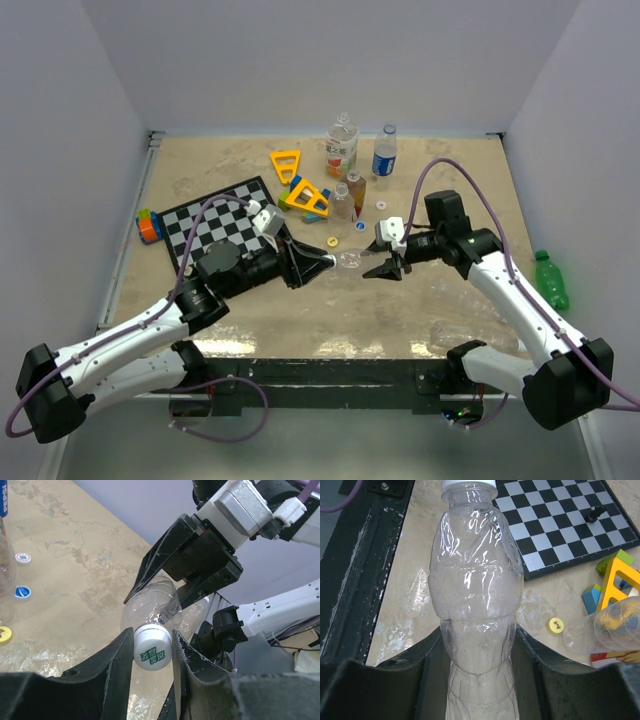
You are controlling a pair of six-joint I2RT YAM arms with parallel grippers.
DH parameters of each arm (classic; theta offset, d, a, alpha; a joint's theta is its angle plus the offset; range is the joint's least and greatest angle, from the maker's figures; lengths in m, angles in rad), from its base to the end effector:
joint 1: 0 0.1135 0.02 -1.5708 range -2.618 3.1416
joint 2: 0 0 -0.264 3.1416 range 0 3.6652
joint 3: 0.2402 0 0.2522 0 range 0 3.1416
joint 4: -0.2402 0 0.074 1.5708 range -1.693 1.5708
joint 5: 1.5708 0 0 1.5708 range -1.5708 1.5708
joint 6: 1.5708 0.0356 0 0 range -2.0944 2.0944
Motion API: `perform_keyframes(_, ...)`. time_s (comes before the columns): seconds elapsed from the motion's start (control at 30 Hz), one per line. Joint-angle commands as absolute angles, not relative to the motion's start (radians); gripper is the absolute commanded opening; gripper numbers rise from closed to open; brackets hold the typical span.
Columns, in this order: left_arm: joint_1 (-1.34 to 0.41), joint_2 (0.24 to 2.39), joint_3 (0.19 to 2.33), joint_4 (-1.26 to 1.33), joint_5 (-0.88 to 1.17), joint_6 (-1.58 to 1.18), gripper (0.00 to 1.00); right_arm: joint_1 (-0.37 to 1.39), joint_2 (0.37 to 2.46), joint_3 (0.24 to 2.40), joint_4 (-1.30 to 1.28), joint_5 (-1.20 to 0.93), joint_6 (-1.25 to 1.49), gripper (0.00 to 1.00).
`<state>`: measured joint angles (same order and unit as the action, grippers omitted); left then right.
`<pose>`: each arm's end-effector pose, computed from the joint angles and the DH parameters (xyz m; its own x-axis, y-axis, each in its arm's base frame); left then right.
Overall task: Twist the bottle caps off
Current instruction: Unscrew the bottle cap from the plastic bottle.
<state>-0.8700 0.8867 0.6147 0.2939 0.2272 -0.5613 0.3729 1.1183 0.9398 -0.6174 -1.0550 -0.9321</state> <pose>0.1318 -0.1687 0.3125 -0.4617 -0.2570 -0.8490 0.7609 0.3772 -0.5280 0.1939 0.1091 0.3011 0.2027 -0.3459 -0.9161 -0.9792 -0.0673 -0.1912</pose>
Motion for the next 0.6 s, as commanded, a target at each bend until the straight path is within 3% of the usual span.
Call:
perform_keyframes(0.0, -0.879, 0.897, 0.678, 0.177, 0.180, -0.749, 0.00, 0.377, 1.095, 0.930, -0.552, -1.029, -0.911, 0.13)
perform_keyframes(0.1, -0.879, 0.907, 0.761, -0.080, 0.005, -1.022, 0.00, 0.377, 1.075, 0.913, -0.528, -1.005, -0.901, 0.13)
perform_keyframes(0.23, -0.879, 0.977, 0.844, -0.204, 0.037, -1.257, 0.00, 0.376, 1.048, 0.888, -0.483, -0.966, -0.876, 0.13)
perform_keyframes(0.5, -0.879, 1.028, 0.922, -0.212, 0.025, -1.198, 0.00, 0.377, 1.009, 0.862, -0.454, -0.946, -0.870, 0.12)
perform_keyframes(0.53, -0.879, 1.016, 0.923, -0.215, 0.005, -1.177, 0.02, 0.377, 1.009, 0.862, -0.454, -0.946, -0.870, 0.12)
perform_keyframes(0.57, -0.879, 1.000, 0.922, -0.207, -0.026, -1.134, 0.23, 0.377, 1.008, 0.864, -0.454, -0.946, -0.870, 0.12)
